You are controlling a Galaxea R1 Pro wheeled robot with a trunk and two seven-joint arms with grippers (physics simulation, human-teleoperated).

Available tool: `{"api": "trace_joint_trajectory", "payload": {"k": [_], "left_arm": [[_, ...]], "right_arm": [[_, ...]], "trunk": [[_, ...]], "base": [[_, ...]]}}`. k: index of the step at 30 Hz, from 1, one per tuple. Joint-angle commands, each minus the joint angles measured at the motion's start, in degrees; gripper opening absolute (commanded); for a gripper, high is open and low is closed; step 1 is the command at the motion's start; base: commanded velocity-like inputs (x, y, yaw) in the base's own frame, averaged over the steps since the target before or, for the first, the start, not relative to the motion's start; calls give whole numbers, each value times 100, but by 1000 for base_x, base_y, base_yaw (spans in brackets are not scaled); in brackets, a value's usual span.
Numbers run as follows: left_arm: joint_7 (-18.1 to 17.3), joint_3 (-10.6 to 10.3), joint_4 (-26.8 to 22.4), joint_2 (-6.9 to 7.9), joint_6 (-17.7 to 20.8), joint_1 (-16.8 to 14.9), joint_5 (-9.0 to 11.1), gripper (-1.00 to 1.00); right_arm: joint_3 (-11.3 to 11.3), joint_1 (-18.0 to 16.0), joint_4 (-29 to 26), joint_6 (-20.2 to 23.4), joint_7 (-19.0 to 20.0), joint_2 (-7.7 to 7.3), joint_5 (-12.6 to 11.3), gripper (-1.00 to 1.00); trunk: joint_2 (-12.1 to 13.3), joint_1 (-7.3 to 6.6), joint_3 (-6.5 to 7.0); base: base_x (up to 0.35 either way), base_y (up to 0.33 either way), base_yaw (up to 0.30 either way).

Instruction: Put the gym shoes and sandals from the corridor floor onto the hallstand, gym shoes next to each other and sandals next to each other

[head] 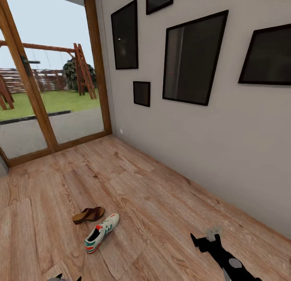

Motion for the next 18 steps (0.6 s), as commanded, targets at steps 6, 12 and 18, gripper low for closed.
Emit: {"api": "trace_joint_trajectory", "payload": {"k": [6, 12, 18], "left_arm": [[-18, 38, 4, 32, 59, -486, -335, 100], [132, 44, 6, 8, 469, -846, -755, 100], [412, 39, 3, -43, 718, -1037, -1112, 100]], "right_arm": [[-34, -16, -1143, 836, 48, 261, 63, 100], [267, -163, -2065, 1939, 61, 577, 64, 100], [1053, -298, -2952, 2624, 53, 696, 51, 100]], "trunk": [[-2, -1, -6], [-2, -1, -6], [-2, -1, -6]], "base": [[0, 0, 0], [0, 0, 0], [0, 0, 0]]}}
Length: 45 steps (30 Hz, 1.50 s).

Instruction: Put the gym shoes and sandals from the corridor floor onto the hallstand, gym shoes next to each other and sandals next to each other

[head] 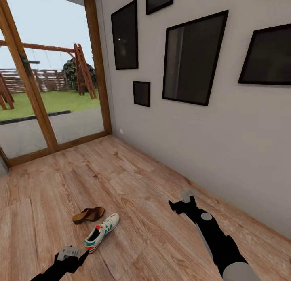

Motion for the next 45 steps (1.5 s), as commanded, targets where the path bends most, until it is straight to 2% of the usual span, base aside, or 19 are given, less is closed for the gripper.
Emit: {"api": "trace_joint_trajectory", "payload": {"k": [1, 4, 9, 13, 22, 37, 45], "left_arm": [[-11, 44, 7, -7, -21, -17, -107, 100], [40, 39, 39, -12, -1, -42, -229, 100], [48, 32, 42, 9, 2, -43, -290, 100], [51, 22, 36, 7, 3, -42, -302, 100], [59, 23, 1, 8, 2, -24, -305, 100], [85, 28, 10, 7, 7, -24, -303, 100], [89, 31, 9, 7, 2, -27, -298, 100]], "right_arm": [[83, -9, -125, 78, 23, 8, 53, 100], [304, -24, -412, 195, 20, 27, 45, 100], [442, -23, -373, 262, 20, 42, 39, 100], [453, -22, -174, 252, 16, 32, 41, 100], [422, -22, -140, 268, 18, -48, 59, 100], [440, -22, -169, 276, 18, -52, 51, 100], [444, -22, -173, 276, 18, -49, 51, 100]], "trunk": [[-2, -1, -6], [-2, -1, -6], [-2, -1, -6], [-2, -1, -6], [-2, -1, -6], [-2, -1, -6], [-2, -1, -6]], "base": [[0, 0, 0], [0, 0, 0], [0, 0, 0], [0, 0, 0], [36, 4, 0], [287, 97, -3], [201, 169, -156]]}}
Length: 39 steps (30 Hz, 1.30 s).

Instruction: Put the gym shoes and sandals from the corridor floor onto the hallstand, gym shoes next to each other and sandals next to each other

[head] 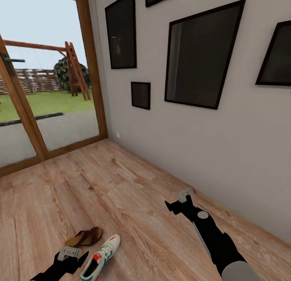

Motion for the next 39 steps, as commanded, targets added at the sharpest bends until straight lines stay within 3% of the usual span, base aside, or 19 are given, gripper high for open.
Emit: {"api": "trace_joint_trajectory", "payload": {"k": [1, 22, 39], "left_arm": [[-29, 45, 0, -4, -35, -7, -60, 100], [-29, 45, -2, -4, -40, -11, -60, 100], [-29, 51, -2, -4, -40, -11, -51, 100]], "right_arm": [[2, -2, -11, 27, 21, 0, 58, 100], [-1, -2, -35, 27, 18, 2, 53, 100], [-13, -2, -43, 27, 19, -5, 62, 100]], "trunk": [[-2, 0, -6], [-2, 0, -6], [-2, 0, 19]], "base": [[50, 53, -76], [7, 7, -18], [0, 0, -257]]}}
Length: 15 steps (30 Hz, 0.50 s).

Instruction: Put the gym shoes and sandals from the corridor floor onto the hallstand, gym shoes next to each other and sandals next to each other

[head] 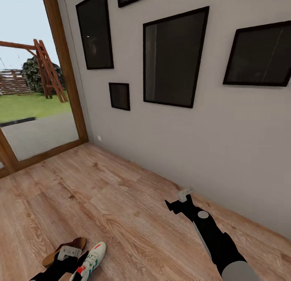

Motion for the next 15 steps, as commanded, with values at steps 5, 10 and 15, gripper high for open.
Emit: {"api": "trace_joint_trajectory", "payload": {"k": [5, 10, 15], "left_arm": [[-30, 41, -1, -4, -33, -4, -60, 100], [-30, 39, -1, -4, -33, -4, -60, 100], [-30, 42, -1, -4, -33, -4, -60, 100]], "right_arm": [[-3, -3, -5, 25, 20, -3, 61, 100], [-5, -3, -4, 25, 20, -4, 62, 100], [-5, -3, 2, 25, 20, -4, 69, 100]], "trunk": [[-2, -1, 4], [-2, -1, 12], [-2, -1, 14]], "base": [[0, 0, -291], [0, 0, -249], [-41, 1, -89]]}}
